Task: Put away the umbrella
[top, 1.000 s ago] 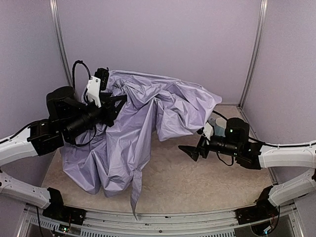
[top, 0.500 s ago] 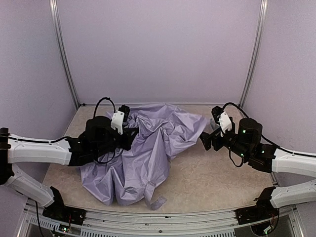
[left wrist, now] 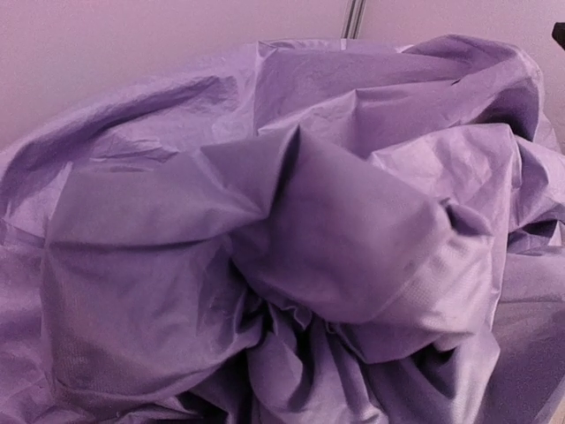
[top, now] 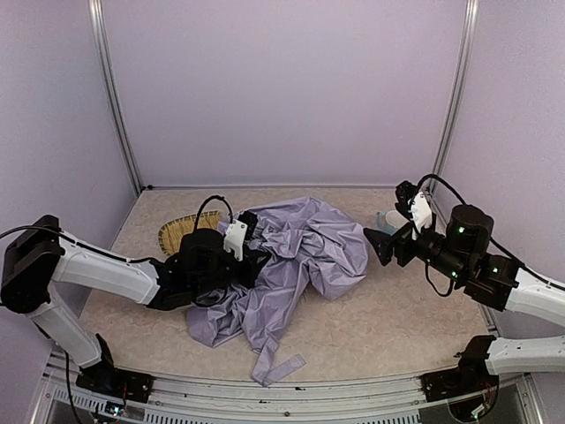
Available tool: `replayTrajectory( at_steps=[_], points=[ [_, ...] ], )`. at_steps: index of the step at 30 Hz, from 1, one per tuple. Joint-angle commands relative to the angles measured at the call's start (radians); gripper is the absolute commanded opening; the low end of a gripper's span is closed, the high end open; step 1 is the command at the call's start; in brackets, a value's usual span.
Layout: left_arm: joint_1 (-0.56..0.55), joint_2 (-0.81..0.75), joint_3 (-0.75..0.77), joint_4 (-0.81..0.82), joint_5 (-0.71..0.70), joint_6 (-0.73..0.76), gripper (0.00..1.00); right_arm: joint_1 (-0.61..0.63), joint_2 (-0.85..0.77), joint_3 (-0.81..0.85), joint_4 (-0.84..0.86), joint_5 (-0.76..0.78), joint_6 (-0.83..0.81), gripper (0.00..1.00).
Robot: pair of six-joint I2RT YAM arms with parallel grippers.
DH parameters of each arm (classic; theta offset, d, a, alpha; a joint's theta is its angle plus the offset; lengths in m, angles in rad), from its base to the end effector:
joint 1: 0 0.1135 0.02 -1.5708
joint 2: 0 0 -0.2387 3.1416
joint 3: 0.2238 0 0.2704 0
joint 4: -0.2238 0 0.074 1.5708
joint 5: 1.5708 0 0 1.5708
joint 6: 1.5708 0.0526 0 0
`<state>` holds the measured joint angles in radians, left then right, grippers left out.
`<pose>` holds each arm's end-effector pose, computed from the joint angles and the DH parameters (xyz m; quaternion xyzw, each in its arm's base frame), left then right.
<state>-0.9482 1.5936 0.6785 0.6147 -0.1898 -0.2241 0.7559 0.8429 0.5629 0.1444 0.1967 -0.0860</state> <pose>0.2144 -0.2816 0.1426 0.2313 0.7693 -0.2632 0.5343 0.1930 0.1678 0.2595 -0.2474 0.7107 0.1453 0.6424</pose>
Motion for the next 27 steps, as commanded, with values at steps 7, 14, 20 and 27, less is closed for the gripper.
replayTrajectory(
  at_steps=[7,14,20,27],
  points=[
    [-0.045,-0.217,0.348,-0.655,-0.139,0.179,0.00,-0.007,-0.032,0.187,-0.157,-0.447,-0.157,0.99],
    [-0.107,-0.263,0.425,-0.875,-0.087,0.301,0.00,-0.007,0.120,0.403,-0.277,-0.651,-0.268,0.98],
    [-0.132,-0.275,0.463,-0.967,-0.059,0.343,0.00,0.041,0.330,0.557,-0.322,-0.784,-0.356,0.97],
    [-0.144,-0.282,0.465,-0.967,0.036,0.380,0.01,0.120,0.584,0.641,-0.374,-0.882,-0.450,1.00]
  ],
)
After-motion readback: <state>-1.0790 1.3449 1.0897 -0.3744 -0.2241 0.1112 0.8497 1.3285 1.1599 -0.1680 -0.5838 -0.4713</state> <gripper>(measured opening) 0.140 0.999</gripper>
